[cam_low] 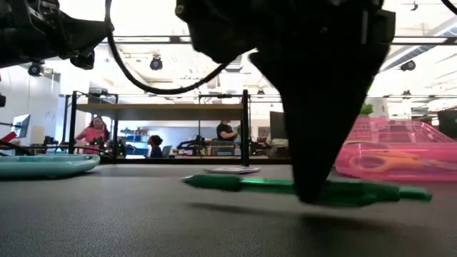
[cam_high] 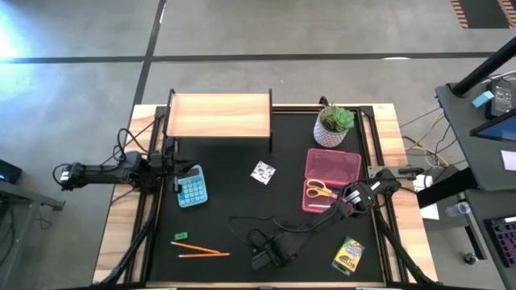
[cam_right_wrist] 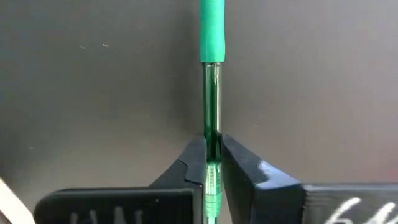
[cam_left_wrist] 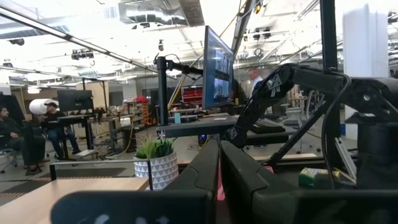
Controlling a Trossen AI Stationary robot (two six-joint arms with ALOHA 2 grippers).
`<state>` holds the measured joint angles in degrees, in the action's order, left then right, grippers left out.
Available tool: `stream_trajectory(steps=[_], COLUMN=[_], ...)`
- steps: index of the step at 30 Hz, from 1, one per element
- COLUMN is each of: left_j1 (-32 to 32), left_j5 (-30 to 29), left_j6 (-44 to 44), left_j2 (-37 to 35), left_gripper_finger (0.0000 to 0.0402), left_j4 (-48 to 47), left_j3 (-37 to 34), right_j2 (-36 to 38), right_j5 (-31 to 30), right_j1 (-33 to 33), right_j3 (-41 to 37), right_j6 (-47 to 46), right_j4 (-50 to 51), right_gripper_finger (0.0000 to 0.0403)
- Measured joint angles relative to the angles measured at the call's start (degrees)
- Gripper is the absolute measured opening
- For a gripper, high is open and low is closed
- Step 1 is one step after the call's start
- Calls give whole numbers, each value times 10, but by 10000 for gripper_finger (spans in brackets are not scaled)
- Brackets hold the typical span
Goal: Pack school essentials
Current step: Put the green pen into the pink case
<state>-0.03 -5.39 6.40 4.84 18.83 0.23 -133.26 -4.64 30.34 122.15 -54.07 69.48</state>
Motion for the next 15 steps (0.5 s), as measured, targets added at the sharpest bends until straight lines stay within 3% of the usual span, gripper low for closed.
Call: stream_trajectory(steps=[10, 15], left_j1=[0, 0], left_j5=[0, 0], left_j6=[0, 0], left_j2=[0, 0], left_gripper_finger=[0, 0], left_j4=[0, 0], left_j3=[0, 0], right_j2=[63, 118], right_j5=[-17, -30], right_j1=[-8, -12], right_j3=[-19, -70], right_j6=[56, 73], right_j4=[94, 123], right_gripper_finger=[21, 21])
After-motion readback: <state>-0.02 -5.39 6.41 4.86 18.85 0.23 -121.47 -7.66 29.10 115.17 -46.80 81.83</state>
